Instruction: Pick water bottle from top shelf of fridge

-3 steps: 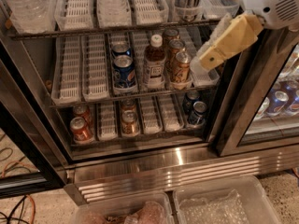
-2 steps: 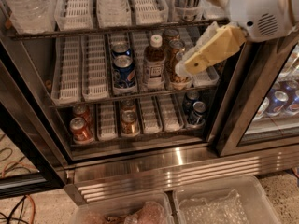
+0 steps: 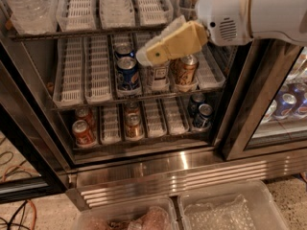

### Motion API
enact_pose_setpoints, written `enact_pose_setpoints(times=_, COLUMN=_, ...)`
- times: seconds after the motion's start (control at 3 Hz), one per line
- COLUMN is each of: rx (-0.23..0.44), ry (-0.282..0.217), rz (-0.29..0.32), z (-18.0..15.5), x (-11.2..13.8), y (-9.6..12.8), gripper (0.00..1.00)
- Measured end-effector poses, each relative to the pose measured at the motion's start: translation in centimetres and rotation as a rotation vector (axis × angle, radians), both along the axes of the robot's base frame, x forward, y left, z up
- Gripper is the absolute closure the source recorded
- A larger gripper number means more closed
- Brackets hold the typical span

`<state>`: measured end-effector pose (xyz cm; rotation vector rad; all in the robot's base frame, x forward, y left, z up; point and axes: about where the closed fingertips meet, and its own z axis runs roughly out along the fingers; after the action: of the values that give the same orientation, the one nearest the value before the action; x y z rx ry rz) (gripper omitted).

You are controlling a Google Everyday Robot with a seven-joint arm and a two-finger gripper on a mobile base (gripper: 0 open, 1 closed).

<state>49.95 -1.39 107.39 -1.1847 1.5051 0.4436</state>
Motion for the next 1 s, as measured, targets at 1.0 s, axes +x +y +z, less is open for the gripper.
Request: enact_pose_setpoints(times=1.0, rx=-0.056, ry=-0.072, rz=-0.011, z=2.2, x=0.3, y=2.3, gripper=0.00)
